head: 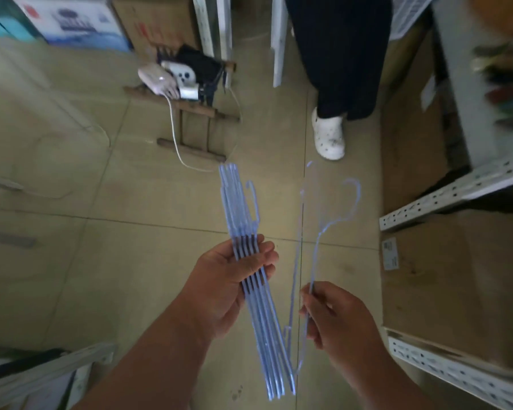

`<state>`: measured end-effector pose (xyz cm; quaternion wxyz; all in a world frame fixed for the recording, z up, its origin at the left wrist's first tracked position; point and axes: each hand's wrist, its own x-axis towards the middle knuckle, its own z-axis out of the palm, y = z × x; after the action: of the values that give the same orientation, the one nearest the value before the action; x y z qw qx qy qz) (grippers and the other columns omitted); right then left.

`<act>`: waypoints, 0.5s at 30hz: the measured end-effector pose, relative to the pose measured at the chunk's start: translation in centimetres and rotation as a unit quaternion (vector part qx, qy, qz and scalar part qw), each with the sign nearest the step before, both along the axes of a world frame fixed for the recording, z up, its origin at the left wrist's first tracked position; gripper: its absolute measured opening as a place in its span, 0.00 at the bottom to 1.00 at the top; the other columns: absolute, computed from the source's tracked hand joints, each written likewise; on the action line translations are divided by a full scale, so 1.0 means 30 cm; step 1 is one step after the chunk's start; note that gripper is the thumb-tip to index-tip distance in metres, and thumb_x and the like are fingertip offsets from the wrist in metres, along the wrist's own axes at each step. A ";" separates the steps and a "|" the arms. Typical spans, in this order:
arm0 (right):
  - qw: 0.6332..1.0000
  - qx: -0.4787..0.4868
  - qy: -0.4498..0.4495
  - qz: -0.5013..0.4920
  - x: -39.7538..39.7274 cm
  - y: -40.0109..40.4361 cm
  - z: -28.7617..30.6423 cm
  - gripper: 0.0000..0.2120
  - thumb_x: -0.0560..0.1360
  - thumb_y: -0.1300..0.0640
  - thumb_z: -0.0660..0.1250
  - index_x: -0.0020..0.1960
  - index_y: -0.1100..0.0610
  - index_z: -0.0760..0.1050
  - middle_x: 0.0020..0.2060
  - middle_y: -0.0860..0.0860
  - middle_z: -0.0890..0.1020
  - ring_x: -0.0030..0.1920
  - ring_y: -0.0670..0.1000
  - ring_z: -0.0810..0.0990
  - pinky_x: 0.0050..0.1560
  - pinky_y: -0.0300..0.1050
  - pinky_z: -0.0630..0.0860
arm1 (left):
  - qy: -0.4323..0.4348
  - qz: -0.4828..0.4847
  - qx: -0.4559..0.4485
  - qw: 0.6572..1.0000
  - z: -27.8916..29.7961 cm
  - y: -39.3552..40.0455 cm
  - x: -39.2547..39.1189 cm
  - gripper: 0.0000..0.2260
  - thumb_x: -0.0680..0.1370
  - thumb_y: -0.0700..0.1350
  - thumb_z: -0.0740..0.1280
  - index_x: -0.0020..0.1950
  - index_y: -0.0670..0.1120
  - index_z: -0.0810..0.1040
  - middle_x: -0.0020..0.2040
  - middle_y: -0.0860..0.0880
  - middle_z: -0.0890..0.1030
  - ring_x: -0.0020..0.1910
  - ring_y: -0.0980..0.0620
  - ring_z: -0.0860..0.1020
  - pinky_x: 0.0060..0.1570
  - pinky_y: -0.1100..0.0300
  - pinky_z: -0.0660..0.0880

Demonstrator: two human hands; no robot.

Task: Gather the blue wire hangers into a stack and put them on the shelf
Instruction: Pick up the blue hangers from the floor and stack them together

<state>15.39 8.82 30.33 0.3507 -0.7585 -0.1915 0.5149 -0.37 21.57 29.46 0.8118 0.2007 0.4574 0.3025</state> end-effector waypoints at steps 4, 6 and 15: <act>0.999 0.014 0.032 0.012 -0.022 0.005 0.401 0.11 0.84 0.65 0.68 0.50 0.55 0.87 0.32 0.51 0.85 0.21 0.45 0.72 0.22 0.36 0.69 | 0.028 -0.029 0.006 0.999 0.336 -0.020 0.029 0.19 0.68 0.36 0.75 0.58 0.35 0.83 0.48 0.39 0.88 0.43 0.46 0.89 0.46 0.55 0.87; 0.999 0.035 0.031 0.025 -0.046 0.005 0.568 0.12 0.83 0.65 0.68 0.49 0.53 0.87 0.30 0.50 0.84 0.21 0.45 0.72 0.23 0.36 0.69 | 0.033 -0.042 0.003 0.999 0.498 -0.040 0.040 0.16 0.69 0.40 0.76 0.55 0.36 0.85 0.48 0.38 0.87 0.42 0.46 0.88 0.44 0.55 0.86; 0.995 0.081 0.019 0.061 -0.112 -0.082 1.275 0.12 0.83 0.62 0.69 0.51 0.50 0.90 0.26 0.45 0.81 0.24 0.43 0.73 0.27 0.34 0.71 | 0.003 -0.071 0.024 0.997 1.213 -0.102 0.029 0.06 0.75 0.34 0.73 0.51 0.38 0.88 0.50 0.39 0.89 0.44 0.46 0.89 0.46 0.56 0.87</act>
<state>12.04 6.38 68.59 0.3822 -0.7047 -0.2722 0.5322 0.52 18.49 65.85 0.8246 0.2535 0.4372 0.2542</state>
